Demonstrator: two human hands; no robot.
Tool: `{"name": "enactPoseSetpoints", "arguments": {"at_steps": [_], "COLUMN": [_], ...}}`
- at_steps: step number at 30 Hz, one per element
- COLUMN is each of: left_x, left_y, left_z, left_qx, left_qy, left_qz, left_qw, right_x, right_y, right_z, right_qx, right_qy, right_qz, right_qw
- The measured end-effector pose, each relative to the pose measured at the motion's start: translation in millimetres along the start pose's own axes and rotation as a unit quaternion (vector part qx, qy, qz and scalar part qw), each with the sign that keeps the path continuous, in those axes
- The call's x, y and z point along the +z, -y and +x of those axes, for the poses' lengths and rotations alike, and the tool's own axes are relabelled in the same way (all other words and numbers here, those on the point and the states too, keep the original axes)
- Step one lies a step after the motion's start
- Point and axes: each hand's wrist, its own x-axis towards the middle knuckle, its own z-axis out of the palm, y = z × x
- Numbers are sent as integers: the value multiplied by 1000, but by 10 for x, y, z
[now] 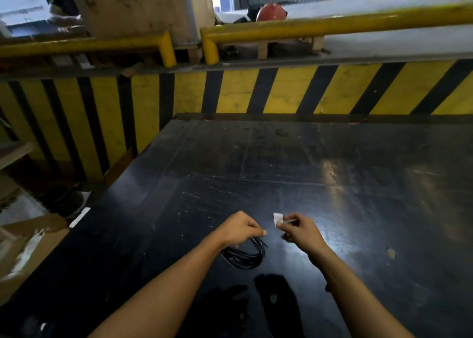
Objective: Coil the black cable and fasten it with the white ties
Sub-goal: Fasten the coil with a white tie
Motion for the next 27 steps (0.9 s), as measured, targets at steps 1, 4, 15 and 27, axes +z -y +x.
{"name": "enactPoseSetpoints", "arguments": {"at_steps": [1,4,15,27], "left_x": [-59,-264,-923,-1066], "left_y": [-79,-350,-842,-1169], "left_z": [14,56,80,-111], "left_qx": [16,81,196,199], "left_qy": [7,16,20,107], "left_qz": [-22,-95,10,-192], "left_qw": [1000,992,980,955], "right_x": [-12,-47,-239,-180], "right_y": [166,576,1276,1640], "right_z": [-12,-82,-222,-376], "right_qx": [-21,-83,-196,-453], "right_qy": [8,21,36,-210], "right_qz": [32,51,3,-166], "right_qw": [999,995,980,850]}}
